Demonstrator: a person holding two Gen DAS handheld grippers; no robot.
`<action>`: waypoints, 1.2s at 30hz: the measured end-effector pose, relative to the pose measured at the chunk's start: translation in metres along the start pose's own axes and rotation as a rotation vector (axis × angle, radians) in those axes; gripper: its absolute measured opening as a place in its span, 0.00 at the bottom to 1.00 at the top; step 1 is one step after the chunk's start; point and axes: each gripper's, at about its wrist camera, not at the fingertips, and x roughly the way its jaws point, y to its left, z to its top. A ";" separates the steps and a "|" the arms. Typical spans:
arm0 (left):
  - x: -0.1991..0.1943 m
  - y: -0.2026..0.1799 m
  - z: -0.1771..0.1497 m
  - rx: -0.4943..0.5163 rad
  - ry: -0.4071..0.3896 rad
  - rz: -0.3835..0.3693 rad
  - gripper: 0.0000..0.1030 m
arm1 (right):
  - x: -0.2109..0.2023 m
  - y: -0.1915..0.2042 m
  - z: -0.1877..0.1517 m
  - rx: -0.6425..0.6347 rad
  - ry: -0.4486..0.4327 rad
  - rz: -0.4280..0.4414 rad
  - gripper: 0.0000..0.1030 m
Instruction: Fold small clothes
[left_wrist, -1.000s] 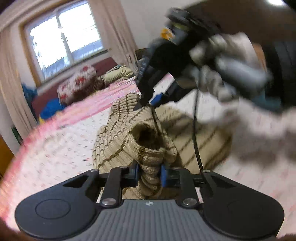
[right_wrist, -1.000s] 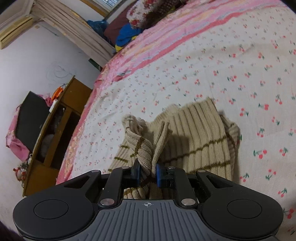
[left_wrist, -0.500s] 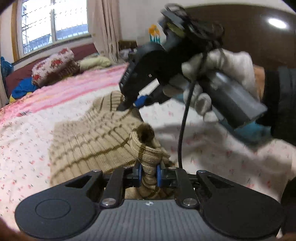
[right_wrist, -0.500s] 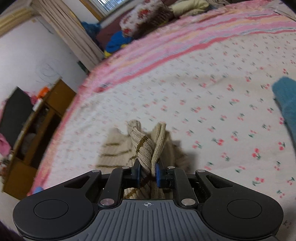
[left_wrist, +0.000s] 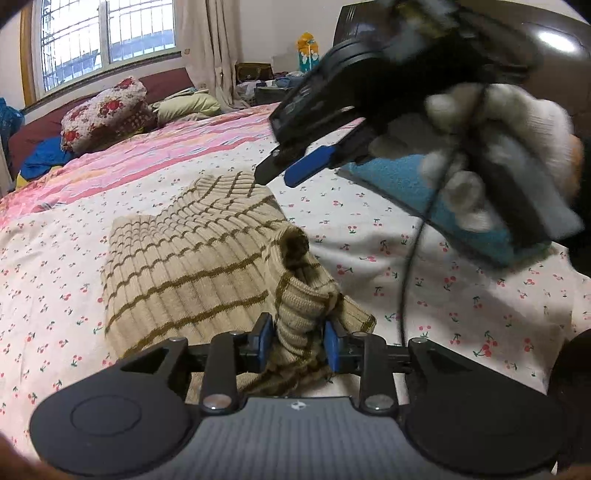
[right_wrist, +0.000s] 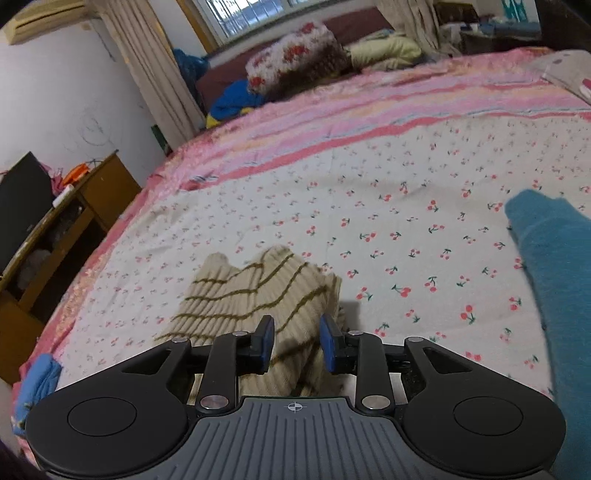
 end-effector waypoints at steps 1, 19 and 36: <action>-0.001 0.001 0.000 0.003 0.001 0.004 0.35 | -0.005 0.002 -0.005 -0.002 0.008 0.021 0.27; -0.030 0.044 -0.013 -0.101 0.049 0.061 0.40 | -0.016 0.000 -0.074 -0.036 0.098 -0.063 0.26; -0.009 0.079 0.003 -0.144 0.041 0.133 0.44 | -0.028 0.013 -0.091 -0.101 0.100 -0.169 0.29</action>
